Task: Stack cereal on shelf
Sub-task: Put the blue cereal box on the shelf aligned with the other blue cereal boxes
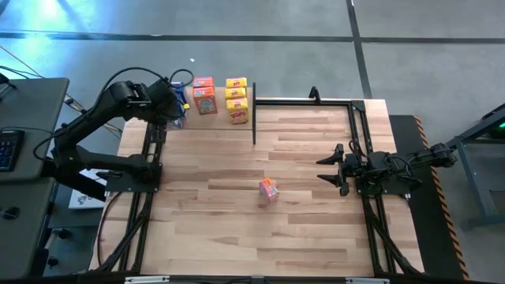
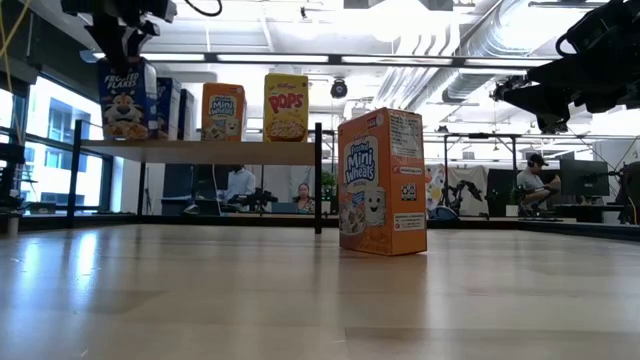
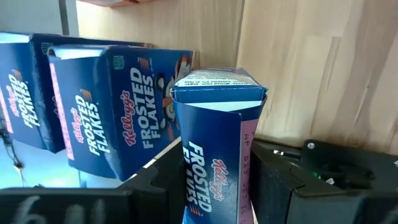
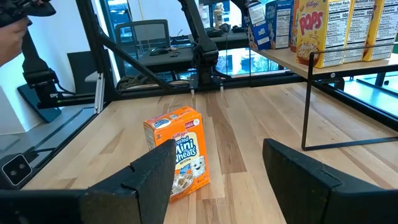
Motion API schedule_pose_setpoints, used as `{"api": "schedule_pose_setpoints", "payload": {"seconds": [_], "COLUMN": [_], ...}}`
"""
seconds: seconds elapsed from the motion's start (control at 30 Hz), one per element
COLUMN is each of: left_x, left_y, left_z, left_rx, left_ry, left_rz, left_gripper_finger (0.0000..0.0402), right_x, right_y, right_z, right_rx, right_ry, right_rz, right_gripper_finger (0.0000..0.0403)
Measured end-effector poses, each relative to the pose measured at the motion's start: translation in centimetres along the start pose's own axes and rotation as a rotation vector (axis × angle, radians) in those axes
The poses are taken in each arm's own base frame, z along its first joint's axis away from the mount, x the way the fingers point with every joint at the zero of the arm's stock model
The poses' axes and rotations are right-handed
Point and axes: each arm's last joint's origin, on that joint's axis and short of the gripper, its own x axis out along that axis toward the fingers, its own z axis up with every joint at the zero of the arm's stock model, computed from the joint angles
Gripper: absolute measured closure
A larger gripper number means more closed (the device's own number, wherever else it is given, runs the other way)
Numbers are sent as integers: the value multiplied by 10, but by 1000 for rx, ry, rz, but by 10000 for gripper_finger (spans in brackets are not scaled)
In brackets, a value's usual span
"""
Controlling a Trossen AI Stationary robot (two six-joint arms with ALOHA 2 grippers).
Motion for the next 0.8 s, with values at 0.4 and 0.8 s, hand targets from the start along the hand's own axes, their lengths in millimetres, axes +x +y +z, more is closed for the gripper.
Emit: {"api": "schedule_pose_setpoints", "payload": {"seconds": [0.4,0.8], "left_x": [4,2], "left_y": [3,11], "left_z": [7,7], "left_rx": [24,2], "left_ry": [1,-9], "left_rz": [8,21], "left_gripper_finger": [273,273], "right_x": [0,0], "right_y": [0,0], "right_z": [0,0], "right_rx": [0,0], "right_ry": [0,0], "right_rz": [0,0], "right_gripper_finger": [169,169]}}
